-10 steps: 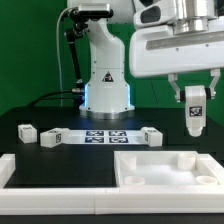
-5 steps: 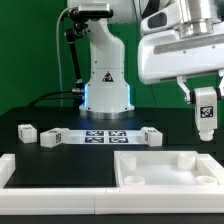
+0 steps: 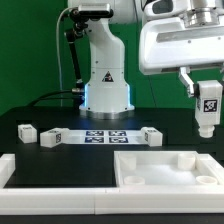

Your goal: Assemble square table

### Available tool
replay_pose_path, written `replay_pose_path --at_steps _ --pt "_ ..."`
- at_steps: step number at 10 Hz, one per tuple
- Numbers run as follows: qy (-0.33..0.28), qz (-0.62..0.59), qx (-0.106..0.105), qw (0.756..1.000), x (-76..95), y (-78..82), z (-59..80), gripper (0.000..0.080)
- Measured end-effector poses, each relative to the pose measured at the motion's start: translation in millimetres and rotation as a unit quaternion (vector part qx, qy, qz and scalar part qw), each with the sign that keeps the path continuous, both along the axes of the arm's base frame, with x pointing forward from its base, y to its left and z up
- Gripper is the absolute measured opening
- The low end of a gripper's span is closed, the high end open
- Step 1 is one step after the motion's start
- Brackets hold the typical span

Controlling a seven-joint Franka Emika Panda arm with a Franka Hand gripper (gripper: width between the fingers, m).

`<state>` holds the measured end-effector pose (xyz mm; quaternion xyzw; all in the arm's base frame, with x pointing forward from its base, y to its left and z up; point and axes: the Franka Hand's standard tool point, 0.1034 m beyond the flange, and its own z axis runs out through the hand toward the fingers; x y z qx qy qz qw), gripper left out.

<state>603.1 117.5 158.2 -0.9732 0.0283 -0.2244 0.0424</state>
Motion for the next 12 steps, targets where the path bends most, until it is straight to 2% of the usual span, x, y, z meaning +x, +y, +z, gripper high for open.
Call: replay_pose_path --at_steps 2,7,8,9,12 --pt "-0.038 0.032 -0.023 0.998 15.6 -10.4 -5.8 0.0291" --pt "-0.033 0.029 -0.021 0.999 13.4 -9.5 -10.6 0.0291" --pt "-0.067 0.031 -0.02 0.997 15.8 -6.6 -19.3 0.0291" --pt "-0.075 0.025 -0.018 0.997 16.1 -3.0 -30.6 0.0291" --pt "-0.081 0.018 -0.018 0.996 20.8 -4.3 -42.9 0.0291"
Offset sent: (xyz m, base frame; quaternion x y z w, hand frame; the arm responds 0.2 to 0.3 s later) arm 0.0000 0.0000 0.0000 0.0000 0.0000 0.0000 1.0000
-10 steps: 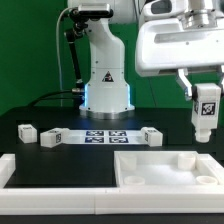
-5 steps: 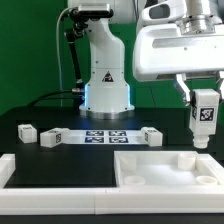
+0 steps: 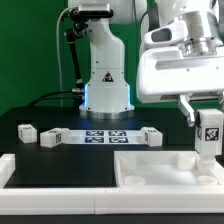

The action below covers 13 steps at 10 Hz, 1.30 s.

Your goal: Assemble square table

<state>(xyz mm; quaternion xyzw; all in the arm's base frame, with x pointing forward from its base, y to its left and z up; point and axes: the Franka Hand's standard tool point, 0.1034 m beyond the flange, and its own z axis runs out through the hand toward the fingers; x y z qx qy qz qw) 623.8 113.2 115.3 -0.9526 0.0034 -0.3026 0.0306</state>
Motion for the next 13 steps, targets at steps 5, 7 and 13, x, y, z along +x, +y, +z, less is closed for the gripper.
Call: replay_pose_path --at_steps 5,7,13 --pt "0.007 -0.006 -0.003 1.0 1.5 -2.5 -11.2 0.0291" --pt "0.009 -0.007 -0.003 1.0 0.7 -0.5 -16.5 0.0291" --pt "0.022 -0.01 -0.003 1.0 -5.6 4.6 -33.1 0.0291"
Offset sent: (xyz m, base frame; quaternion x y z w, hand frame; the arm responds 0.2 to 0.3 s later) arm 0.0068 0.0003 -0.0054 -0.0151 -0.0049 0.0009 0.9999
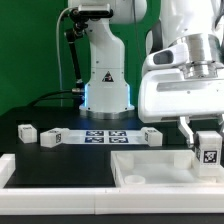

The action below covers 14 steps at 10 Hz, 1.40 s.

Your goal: Assemble square table

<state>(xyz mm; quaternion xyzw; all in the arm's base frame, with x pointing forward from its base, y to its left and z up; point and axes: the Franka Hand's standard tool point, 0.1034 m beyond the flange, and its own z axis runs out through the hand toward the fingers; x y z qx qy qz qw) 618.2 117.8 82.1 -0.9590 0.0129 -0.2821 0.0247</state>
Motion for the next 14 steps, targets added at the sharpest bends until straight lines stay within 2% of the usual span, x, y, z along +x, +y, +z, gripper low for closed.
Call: replay_pose_path --at_steps 3,4,5,6,7,8,12,13,14 --pt "0.0 -0.003 0.001 1.0 0.2 0.1 -0.1 0.0291" --pt "0.0 -0.003 0.001 1.0 0.2 -0.1 -0.1 0.0477" --pt "0.0 -0.003 0.001 1.0 0.2 -0.3 -0.1 0.0589" --pt "0.0 -0.005 0.001 1.0 0.2 -0.8 -0.2 0.0589" --pt "0.0 -0.005 0.001 1.0 0.2 -1.0 -0.2 0.0637" --pt "0.0 -0.005 0.001 1.0 0.2 -1.0 -0.3 0.0646" --pt "0.004 -0.002 -0.002 1.0 -0.6 -2.5 -0.9 0.0649" --pt "0.025 0.003 -0.005 1.0 -3.6 -6.4 -1.4 0.0649" --pt "0.072 0.003 -0.002 0.997 -9.5 -7.4 -0.8 0.0649"
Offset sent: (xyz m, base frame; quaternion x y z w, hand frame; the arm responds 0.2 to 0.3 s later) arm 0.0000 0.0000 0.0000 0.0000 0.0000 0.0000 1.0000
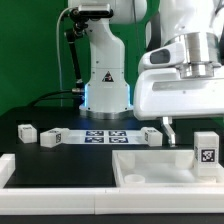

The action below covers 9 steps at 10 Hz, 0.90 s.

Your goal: Assemble square table

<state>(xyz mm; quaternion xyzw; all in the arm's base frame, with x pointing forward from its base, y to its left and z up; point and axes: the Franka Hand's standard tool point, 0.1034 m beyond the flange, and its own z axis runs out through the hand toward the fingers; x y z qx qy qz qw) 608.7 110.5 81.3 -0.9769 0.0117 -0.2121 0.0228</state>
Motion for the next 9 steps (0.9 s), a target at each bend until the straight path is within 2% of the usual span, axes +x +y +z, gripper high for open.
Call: replay_pose_path --at_steps 1,2,4,6,8,9 --pt "0.035 -0.001 0.006 0.999 -3.3 5.3 4.3 0.0649" --pt "0.07 0.002 0.008 0.998 -6.7 8.0 1.9 0.0649" --pt "0.176 -0.001 0.018 0.984 -4.2 13.6 7.3 0.0649" --pt "0.207 -0.001 0.021 0.978 5.0 12.1 7.8 0.0649" --pt "0.199 -0.005 0.021 0.98 11.2 8.6 6.2 0.0649" --pt "0.194 -0.017 0.023 0.981 12.1 12.6 2.4 0.0649"
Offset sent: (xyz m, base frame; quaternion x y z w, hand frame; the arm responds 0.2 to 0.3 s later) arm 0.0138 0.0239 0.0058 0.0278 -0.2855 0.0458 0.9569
